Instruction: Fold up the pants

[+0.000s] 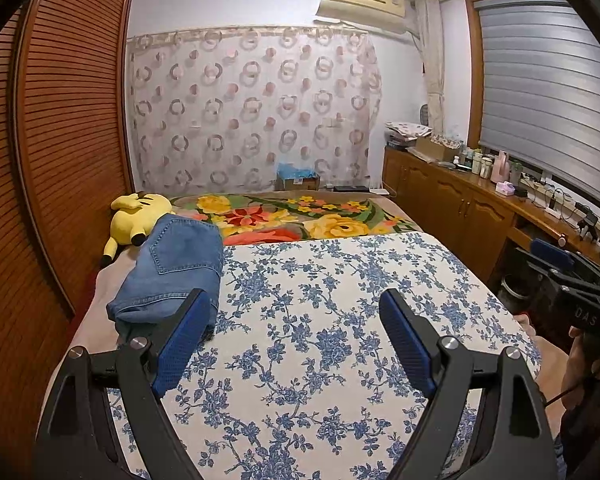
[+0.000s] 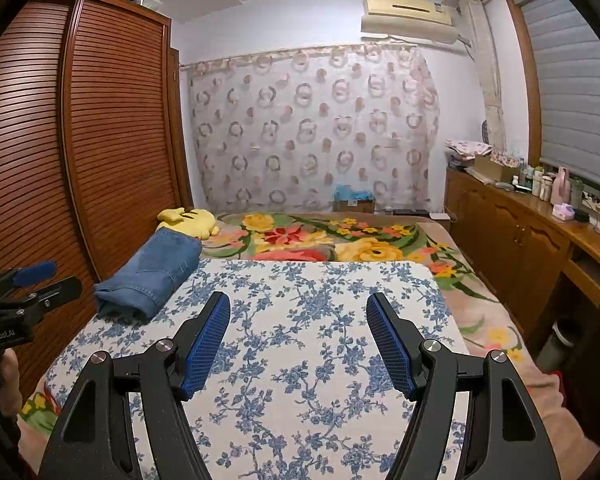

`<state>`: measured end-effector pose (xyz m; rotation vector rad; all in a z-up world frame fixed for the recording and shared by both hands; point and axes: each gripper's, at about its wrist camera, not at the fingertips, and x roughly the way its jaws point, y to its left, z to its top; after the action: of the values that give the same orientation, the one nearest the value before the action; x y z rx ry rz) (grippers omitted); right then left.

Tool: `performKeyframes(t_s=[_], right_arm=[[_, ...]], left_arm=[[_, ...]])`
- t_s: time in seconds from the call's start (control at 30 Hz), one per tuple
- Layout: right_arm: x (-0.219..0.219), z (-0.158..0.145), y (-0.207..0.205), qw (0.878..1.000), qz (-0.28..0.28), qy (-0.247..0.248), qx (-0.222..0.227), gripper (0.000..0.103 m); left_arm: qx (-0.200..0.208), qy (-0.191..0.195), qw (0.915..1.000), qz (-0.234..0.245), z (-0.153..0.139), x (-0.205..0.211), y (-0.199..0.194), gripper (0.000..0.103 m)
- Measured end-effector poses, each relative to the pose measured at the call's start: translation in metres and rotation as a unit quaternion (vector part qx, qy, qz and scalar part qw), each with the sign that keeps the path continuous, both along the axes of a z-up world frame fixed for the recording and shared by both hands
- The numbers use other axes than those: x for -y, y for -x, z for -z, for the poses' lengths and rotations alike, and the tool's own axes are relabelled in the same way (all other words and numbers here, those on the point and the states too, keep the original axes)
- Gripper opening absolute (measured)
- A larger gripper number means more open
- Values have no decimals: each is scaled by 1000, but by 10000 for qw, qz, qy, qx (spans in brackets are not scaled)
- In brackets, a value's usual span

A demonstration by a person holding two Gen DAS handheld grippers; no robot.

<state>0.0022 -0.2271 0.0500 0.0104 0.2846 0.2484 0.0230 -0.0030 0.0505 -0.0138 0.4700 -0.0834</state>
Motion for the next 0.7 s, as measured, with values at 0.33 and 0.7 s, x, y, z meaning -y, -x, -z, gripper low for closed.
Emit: performKeyframes(t_s=[0.33,0.7], right_arm=[[5,0,-3,10000,-31,-3,-5,73],[7,1,-4,10000,-40,5,-6,73]], left_arm=[[1,-3,10000,0,1,-1,0,87],[2,-3,10000,-1,1,0,0,87]])
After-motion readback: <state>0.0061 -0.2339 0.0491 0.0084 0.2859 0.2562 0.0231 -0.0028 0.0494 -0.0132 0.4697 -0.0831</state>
